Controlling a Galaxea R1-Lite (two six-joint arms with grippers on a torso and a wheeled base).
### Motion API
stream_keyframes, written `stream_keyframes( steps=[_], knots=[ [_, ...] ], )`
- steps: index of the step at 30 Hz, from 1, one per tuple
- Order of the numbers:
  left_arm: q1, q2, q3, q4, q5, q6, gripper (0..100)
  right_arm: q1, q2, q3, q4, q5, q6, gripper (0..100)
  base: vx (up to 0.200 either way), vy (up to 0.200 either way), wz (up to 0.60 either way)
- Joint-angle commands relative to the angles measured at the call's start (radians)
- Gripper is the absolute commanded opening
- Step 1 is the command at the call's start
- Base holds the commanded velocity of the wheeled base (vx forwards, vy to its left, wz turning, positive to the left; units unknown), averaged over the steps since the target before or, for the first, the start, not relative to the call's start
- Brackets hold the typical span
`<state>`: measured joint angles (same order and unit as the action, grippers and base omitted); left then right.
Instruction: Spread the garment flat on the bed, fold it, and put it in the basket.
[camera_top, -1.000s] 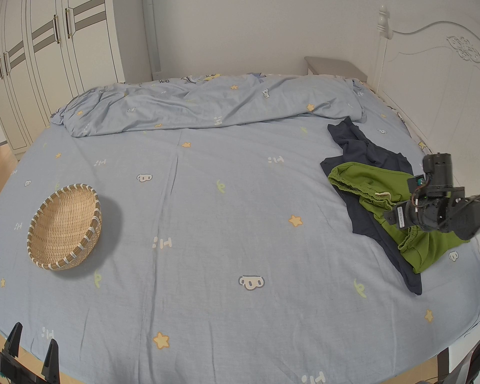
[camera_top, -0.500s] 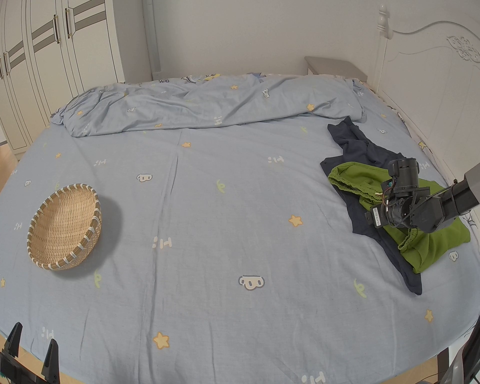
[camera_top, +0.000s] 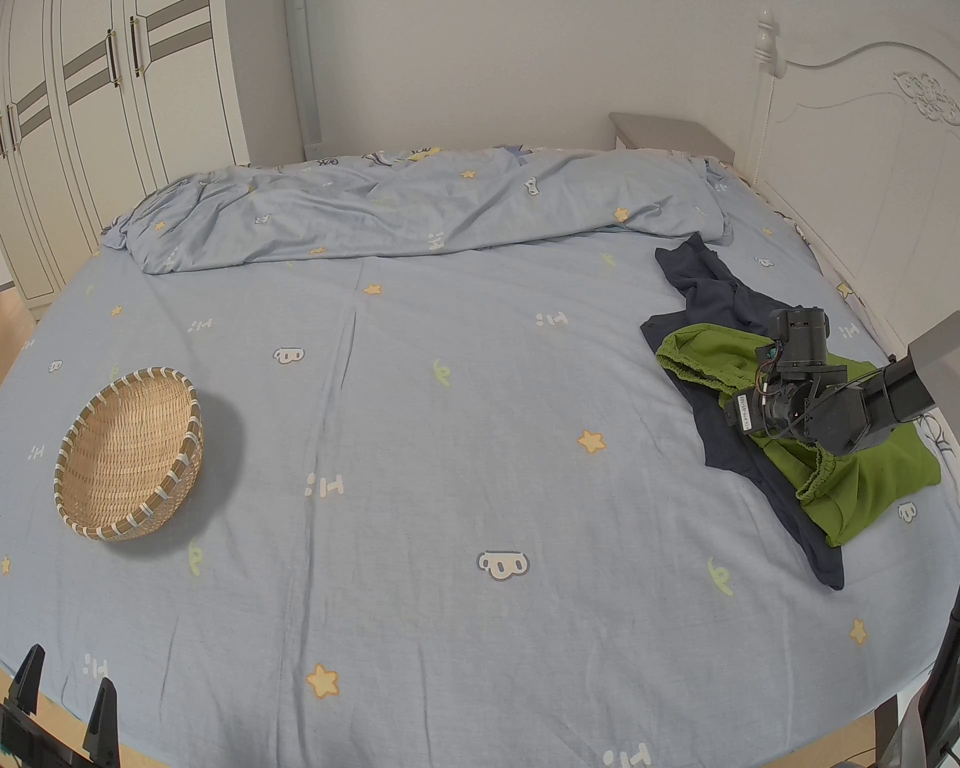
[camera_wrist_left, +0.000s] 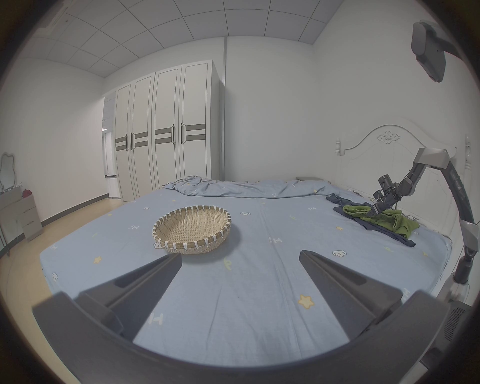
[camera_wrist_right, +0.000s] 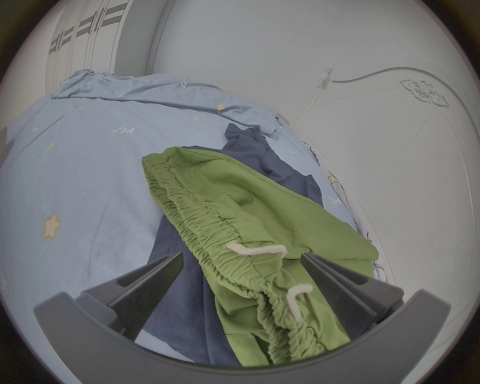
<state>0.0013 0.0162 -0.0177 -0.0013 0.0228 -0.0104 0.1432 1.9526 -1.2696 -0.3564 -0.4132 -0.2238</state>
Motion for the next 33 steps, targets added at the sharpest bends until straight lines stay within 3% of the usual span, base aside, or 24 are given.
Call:
stream_keyframes(
  steps=[1, 6, 7, 22, 27, 30, 33],
  knots=[
    [0.000, -0.015, 0.016, 0.000, 0.000, 0.000, 100, -0.004, 0.022, -0.007, -0.009, -0.001, 0.000, 100, 0.000, 0.000, 0.00],
    [0.000, -0.015, 0.016, 0.000, 0.000, 0.000, 100, -0.008, 0.031, -0.008, -0.023, -0.001, 0.003, 100, 0.000, 0.000, 0.00],
    [0.000, -0.015, 0.016, 0.000, 0.000, 0.000, 100, -0.008, 0.031, -0.008, -0.041, -0.001, 0.003, 0, 0.000, 0.000, 0.00],
    [0.000, -0.015, 0.016, 0.000, 0.000, 0.000, 100, 0.012, -0.015, -0.008, -0.021, -0.003, 0.023, 0, 0.000, 0.000, 0.00],
    [0.000, -0.015, 0.016, 0.000, 0.000, 0.000, 100, 0.026, -0.080, -0.031, 0.094, 0.001, 0.075, 0, 0.000, 0.000, 0.00],
    [0.000, -0.015, 0.016, 0.000, 0.000, 0.000, 100, 0.075, -0.106, -0.108, 0.238, 0.001, 0.170, 0, 0.000, 0.000, 0.00],
    [0.000, -0.015, 0.016, 0.000, 0.000, 0.000, 100, 0.096, -0.119, -0.137, 0.298, 0.001, 0.208, 0, 0.000, 0.000, 0.00]
  ],
)
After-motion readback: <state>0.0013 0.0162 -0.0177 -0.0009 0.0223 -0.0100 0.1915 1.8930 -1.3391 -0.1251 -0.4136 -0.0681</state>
